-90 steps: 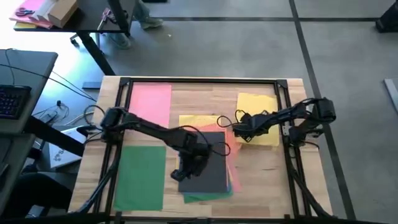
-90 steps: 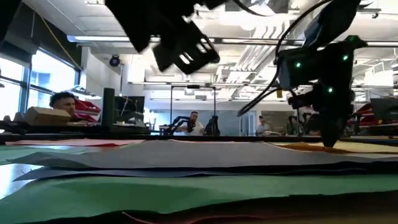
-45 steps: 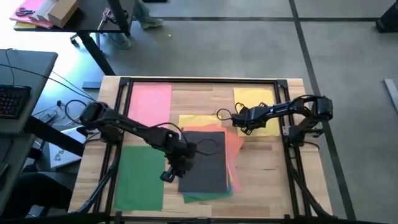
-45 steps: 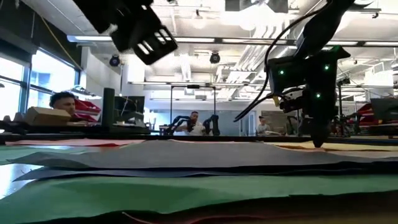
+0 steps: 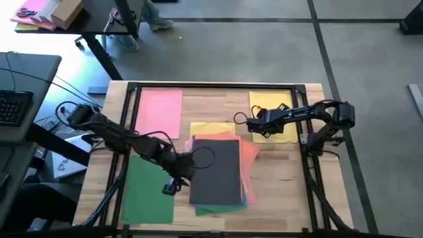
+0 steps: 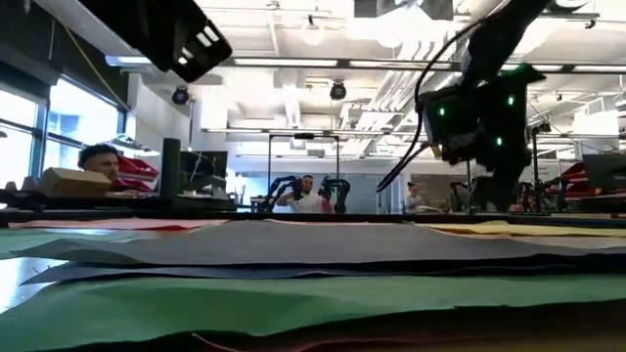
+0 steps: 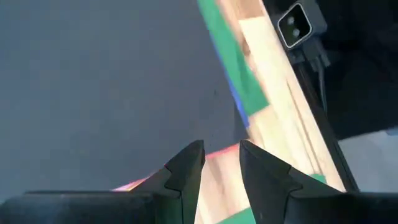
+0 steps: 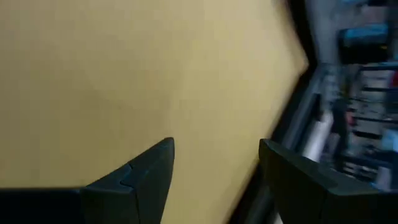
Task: Organize paper
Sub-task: Move the black color paper to the top center of the table
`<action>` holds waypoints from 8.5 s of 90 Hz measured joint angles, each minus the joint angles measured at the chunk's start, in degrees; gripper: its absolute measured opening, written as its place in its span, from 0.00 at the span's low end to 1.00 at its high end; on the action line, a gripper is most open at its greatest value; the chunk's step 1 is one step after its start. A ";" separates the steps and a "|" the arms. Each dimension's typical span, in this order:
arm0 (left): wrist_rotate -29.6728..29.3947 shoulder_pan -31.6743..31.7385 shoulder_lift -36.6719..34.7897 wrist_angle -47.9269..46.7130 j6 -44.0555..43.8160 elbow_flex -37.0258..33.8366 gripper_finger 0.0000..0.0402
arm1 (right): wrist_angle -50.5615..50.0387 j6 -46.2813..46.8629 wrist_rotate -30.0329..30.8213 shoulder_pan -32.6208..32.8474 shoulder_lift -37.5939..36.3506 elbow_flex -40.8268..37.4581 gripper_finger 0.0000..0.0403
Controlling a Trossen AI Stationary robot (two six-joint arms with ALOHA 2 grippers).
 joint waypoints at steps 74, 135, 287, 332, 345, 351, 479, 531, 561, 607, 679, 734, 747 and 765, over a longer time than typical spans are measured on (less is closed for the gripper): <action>-24.51 11.31 -22.40 21.76 19.41 -17.18 0.23 | 39.67 -27.33 -3.13 30.21 -9.63 -0.18 0.55; -31.46 -6.62 -17.90 23.29 -0.61 -20.93 0.20 | 50.11 -47.21 -7.80 36.02 10.66 18.82 0.55; -33.26 -1.62 24.47 78.26 -1.83 -20.02 0.46 | 14.28 -5.31 -5.80 54.68 33.49 47.55 0.77; -30.97 1.10 34.27 78.26 -3.01 -15.31 0.46 | 11.03 -5.42 -7.09 54.60 34.68 45.10 0.77; -31.08 1.28 34.39 77.13 -3.41 -14.99 0.46 | 11.87 -7.27 -7.85 54.35 35.00 45.10 0.77; -31.08 1.49 34.39 77.17 -3.44 -14.99 0.46 | 12.65 -9.81 -7.85 54.35 35.00 45.10 0.77; -30.49 2.21 34.39 75.12 -4.48 -14.99 0.46 | 11.94 -17.19 -14.34 49.49 35.89 48.88 0.70; -30.41 2.21 34.39 75.02 -4.52 -14.99 0.46 | 12.47 -16.91 -13.80 49.54 37.38 48.86 0.67; -30.36 2.21 34.39 75.04 -4.44 -14.99 0.46 | 7.93 -17.06 -11.94 49.48 37.25 51.97 0.67; -30.27 2.21 34.39 75.02 -4.79 -14.99 0.46 | 7.86 -18.41 -12.74 48.73 37.56 51.81 0.67; -31.89 2.17 34.26 75.46 -2.36 -15.01 0.46 | 7.53 -17.36 -17.33 48.25 39.15 54.31 0.01; -31.67 2.09 33.72 76.58 -1.83 -15.04 0.46 | 8.72 -14.36 -19.44 46.83 39.15 54.44 0.02; -30.36 1.13 26.88 76.43 0.72 -15.10 0.46 | 7.63 -11.99 -20.02 46.83 39.15 55.64 0.00; -33.13 -3.93 7.00 61.32 6.91 -15.10 0.46 | -2.58 -10.27 -15.49 47.43 38.99 63.44 0.00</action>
